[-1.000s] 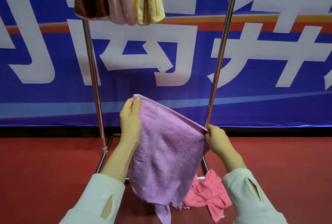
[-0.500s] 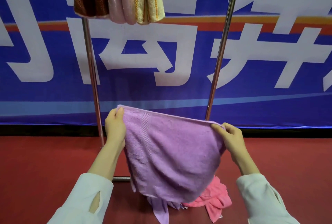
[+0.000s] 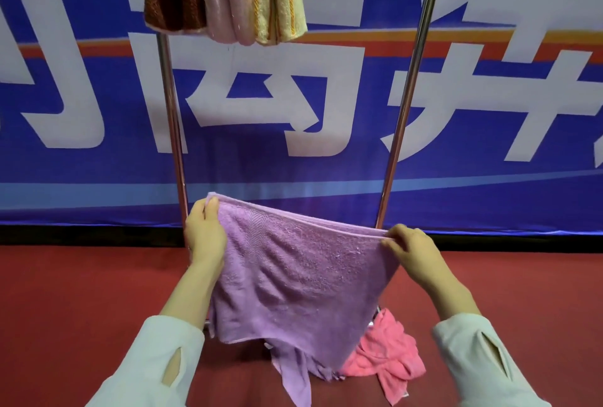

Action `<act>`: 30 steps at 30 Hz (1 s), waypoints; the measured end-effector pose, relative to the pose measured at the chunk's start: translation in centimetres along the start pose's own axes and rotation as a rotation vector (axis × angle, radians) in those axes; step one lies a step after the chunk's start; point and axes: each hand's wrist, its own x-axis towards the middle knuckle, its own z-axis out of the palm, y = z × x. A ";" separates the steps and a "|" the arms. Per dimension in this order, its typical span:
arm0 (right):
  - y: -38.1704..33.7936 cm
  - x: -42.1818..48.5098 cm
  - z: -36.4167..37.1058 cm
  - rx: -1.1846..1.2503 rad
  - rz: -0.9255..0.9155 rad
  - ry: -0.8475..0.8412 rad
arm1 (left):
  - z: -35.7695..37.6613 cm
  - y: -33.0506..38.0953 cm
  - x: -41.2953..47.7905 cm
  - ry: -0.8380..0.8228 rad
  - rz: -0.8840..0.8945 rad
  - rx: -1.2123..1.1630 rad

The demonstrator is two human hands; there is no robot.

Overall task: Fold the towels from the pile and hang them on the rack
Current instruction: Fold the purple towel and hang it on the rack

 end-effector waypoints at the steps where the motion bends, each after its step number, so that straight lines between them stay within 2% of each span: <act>1: 0.0 0.0 0.1 0.034 0.021 0.010 | 0.0 -0.1 0.0 -0.001 0.000 -0.012; 11: -0.4 0.1 -0.2 0.073 0.217 0.092 | 0.3 0.4 -0.4 -0.025 0.046 -0.063; 18: -0.7 -0.2 -0.6 0.176 0.231 0.124 | 0.0 0.4 -0.2 -0.028 0.034 -0.053; 27: -0.9 -0.5 -0.8 0.165 0.257 0.145 | 0.2 0.5 -0.4 -0.034 0.040 -0.071; 30: -1.0 -0.4 -0.6 0.095 0.253 0.136 | 0.2 0.4 -0.3 -0.039 0.024 -0.101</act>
